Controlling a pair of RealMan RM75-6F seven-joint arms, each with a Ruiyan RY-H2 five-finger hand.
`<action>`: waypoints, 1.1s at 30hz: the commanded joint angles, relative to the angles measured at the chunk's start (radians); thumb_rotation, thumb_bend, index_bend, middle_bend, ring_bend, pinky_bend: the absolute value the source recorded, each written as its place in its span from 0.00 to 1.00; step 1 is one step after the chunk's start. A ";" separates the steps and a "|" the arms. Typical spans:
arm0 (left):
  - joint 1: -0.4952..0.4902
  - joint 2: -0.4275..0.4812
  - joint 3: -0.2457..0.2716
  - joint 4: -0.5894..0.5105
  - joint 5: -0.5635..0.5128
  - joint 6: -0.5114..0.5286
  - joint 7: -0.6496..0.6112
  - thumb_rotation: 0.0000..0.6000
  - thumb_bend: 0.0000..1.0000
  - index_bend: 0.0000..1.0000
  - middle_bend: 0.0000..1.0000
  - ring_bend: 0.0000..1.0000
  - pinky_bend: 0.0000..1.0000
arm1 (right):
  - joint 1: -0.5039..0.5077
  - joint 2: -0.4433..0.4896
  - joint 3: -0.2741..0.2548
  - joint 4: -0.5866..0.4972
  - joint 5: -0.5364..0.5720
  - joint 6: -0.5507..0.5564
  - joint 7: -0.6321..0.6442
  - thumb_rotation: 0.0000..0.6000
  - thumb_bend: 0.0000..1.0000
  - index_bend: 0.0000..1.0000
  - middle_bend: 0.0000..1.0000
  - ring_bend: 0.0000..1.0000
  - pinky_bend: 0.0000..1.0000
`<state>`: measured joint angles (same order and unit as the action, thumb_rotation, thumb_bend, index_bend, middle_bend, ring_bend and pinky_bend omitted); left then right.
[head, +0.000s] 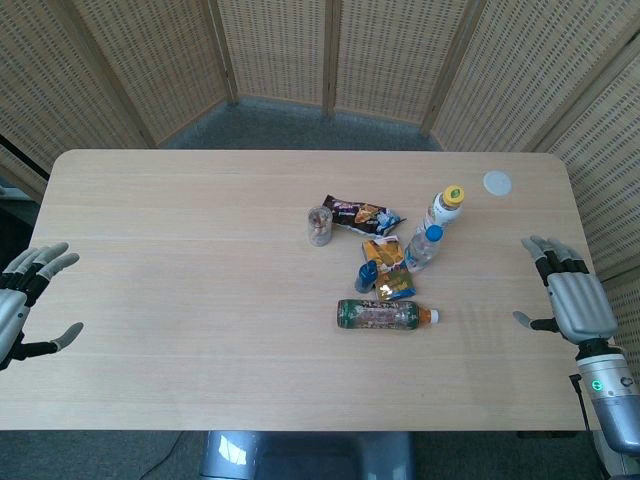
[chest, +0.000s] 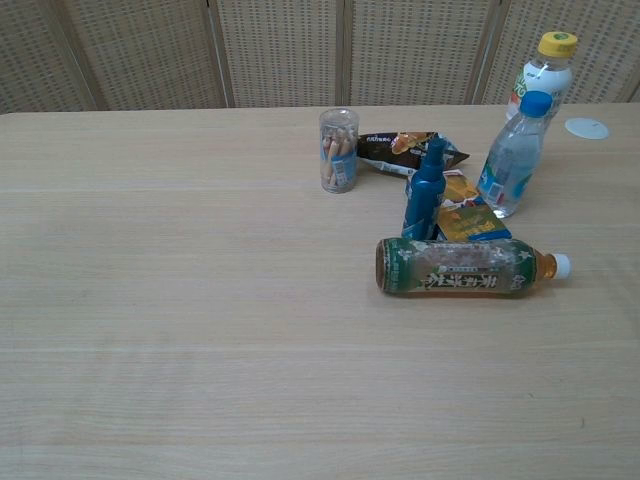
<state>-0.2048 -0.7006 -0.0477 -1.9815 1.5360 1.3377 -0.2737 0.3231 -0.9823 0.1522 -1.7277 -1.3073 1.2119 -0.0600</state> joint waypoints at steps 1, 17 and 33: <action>-0.002 -0.001 -0.001 0.002 -0.002 -0.003 0.000 1.00 0.33 0.13 0.06 0.00 0.00 | 0.002 -0.001 0.002 0.000 -0.001 -0.001 0.002 1.00 0.10 0.00 0.00 0.00 0.00; -0.013 -0.004 -0.010 0.021 -0.007 -0.010 -0.017 1.00 0.33 0.13 0.07 0.00 0.00 | 0.018 -0.020 -0.035 -0.032 -0.028 -0.061 0.009 1.00 0.10 0.00 0.00 0.00 0.00; -0.021 -0.005 -0.023 0.032 -0.031 -0.015 -0.016 1.00 0.33 0.13 0.06 0.00 0.00 | 0.136 -0.158 -0.082 -0.021 -0.029 -0.293 0.034 1.00 0.10 0.00 0.00 0.00 0.00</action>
<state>-0.2265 -0.7056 -0.0705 -1.9498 1.5045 1.3227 -0.2902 0.4474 -1.1278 0.0731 -1.7577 -1.3393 0.9322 -0.0228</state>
